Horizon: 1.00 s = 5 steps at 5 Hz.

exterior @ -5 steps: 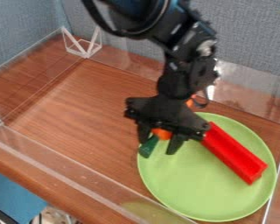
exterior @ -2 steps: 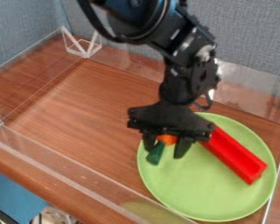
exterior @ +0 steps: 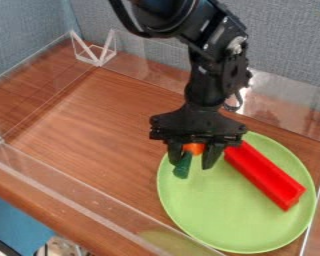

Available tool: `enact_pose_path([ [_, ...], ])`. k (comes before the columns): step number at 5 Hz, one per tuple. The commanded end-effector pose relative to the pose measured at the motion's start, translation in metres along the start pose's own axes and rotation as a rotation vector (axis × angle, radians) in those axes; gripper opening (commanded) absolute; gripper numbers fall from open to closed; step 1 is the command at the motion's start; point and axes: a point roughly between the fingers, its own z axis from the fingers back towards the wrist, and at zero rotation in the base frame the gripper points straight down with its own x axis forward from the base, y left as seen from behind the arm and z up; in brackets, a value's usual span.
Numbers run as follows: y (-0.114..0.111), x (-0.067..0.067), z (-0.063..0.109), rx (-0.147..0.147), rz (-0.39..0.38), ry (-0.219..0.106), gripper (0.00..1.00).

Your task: Move the carrot from the green plate to the table

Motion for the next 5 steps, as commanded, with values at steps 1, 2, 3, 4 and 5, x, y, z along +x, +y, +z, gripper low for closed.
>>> enact_pose_path([
  [1, 0.003, 0.004, 0.007, -0.029, 0.041, -0.025, 0.00],
  [2, 0.007, 0.002, 0.004, -0.034, 0.067, -0.016, 0.00],
  [3, 0.010, 0.003, 0.006, -0.049, 0.070, -0.008, 0.00],
  [4, 0.013, 0.005, 0.011, -0.069, 0.073, -0.002, 0.00],
  [5, 0.024, 0.013, 0.018, -0.080, 0.116, 0.002, 0.00],
])
